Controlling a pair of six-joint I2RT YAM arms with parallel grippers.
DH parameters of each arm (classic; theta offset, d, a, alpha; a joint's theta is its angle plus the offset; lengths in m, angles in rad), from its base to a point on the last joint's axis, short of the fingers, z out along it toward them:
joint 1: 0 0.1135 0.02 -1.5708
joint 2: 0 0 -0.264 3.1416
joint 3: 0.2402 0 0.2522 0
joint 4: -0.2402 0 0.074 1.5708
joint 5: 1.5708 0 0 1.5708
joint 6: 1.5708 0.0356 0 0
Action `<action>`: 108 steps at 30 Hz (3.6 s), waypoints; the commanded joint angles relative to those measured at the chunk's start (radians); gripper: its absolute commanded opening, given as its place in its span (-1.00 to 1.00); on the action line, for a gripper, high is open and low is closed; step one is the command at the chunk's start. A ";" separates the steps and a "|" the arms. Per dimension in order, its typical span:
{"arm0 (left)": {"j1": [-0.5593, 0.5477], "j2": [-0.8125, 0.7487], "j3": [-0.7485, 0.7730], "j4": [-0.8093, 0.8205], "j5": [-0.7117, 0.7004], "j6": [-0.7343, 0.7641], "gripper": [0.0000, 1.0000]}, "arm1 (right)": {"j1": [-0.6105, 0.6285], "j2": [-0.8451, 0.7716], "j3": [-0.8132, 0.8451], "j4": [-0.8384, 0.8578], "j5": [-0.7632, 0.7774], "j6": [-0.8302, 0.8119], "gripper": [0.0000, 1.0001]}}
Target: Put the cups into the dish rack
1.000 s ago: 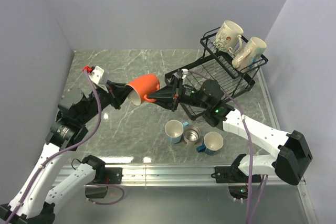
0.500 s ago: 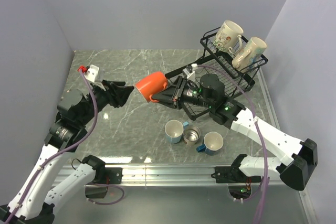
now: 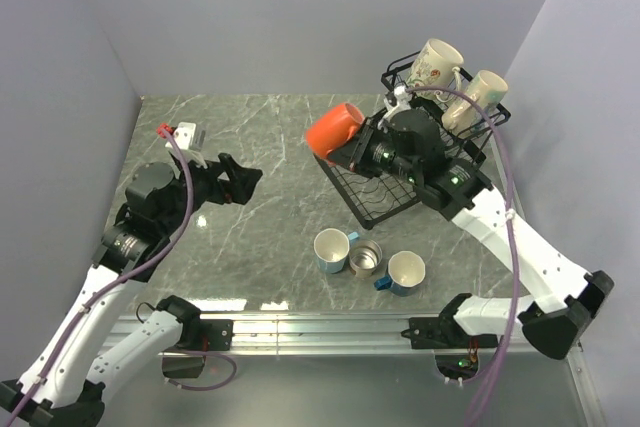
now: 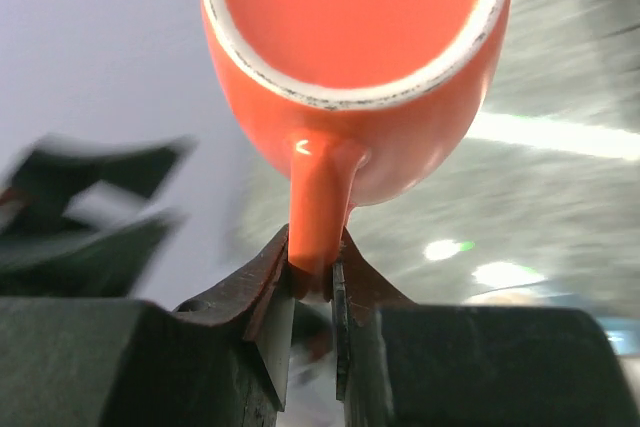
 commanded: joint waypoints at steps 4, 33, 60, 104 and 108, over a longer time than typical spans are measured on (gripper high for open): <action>-0.004 -0.016 0.050 -0.102 -0.096 -0.086 0.99 | -0.079 0.118 0.031 -0.002 0.207 -0.279 -1.00; -0.004 -0.134 0.234 -0.481 -0.334 -0.178 0.99 | -0.217 0.744 0.224 0.218 0.261 -0.434 -1.00; -0.004 -0.196 0.219 -0.553 -0.340 -0.206 0.99 | -0.151 0.767 0.171 0.152 0.180 -0.382 0.25; -0.401 0.791 0.090 -0.117 0.043 -0.255 -0.16 | -0.062 -0.424 -0.274 -0.413 0.364 -0.183 0.25; -0.401 0.827 0.079 -0.082 0.084 -0.285 -0.40 | -0.062 -0.428 -0.273 -0.419 0.363 -0.184 0.25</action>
